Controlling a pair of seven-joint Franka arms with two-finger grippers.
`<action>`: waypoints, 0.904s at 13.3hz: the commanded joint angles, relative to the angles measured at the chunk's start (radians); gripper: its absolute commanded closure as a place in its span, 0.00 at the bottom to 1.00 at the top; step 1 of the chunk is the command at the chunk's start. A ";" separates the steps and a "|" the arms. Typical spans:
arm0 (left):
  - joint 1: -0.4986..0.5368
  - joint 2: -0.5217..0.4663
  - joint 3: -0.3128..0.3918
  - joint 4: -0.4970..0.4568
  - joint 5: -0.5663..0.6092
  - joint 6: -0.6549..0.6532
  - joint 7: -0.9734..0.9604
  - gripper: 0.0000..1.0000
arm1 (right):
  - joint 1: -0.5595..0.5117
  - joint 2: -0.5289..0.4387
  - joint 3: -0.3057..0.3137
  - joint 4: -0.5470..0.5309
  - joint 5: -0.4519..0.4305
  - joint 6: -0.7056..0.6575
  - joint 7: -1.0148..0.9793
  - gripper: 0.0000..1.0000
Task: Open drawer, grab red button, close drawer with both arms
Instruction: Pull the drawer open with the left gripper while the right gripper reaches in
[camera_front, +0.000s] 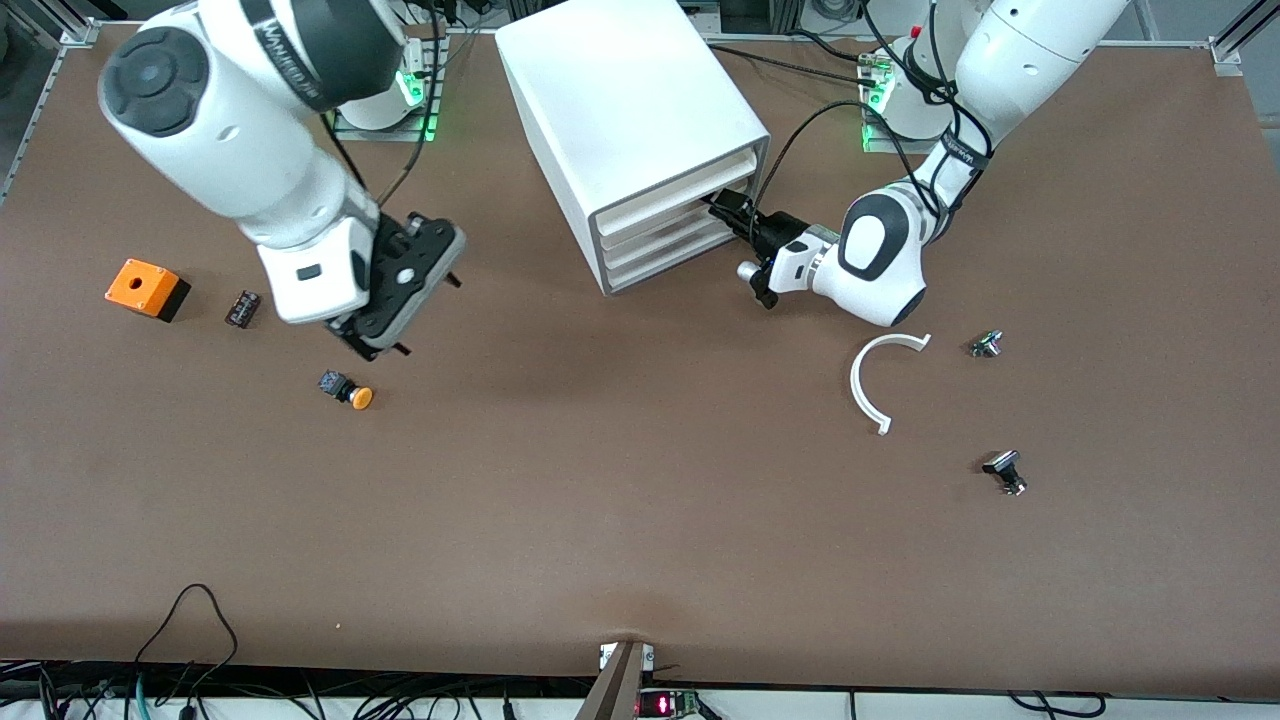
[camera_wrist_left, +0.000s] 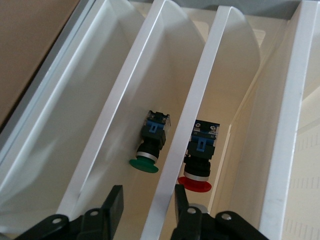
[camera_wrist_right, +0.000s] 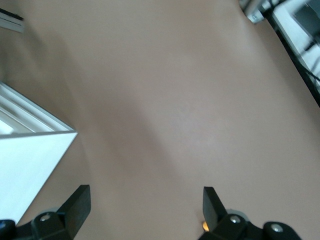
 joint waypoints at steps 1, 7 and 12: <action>0.007 -0.025 -0.025 -0.035 -0.045 0.003 0.030 0.57 | 0.053 0.069 -0.003 0.095 -0.004 -0.017 0.005 0.01; 0.013 -0.026 -0.024 -0.033 -0.056 0.003 0.031 1.00 | 0.104 0.145 0.001 0.138 0.002 0.070 -0.012 0.01; 0.047 -0.031 0.036 -0.018 -0.053 0.004 0.018 1.00 | 0.116 0.168 0.001 0.138 0.004 0.101 -0.012 0.01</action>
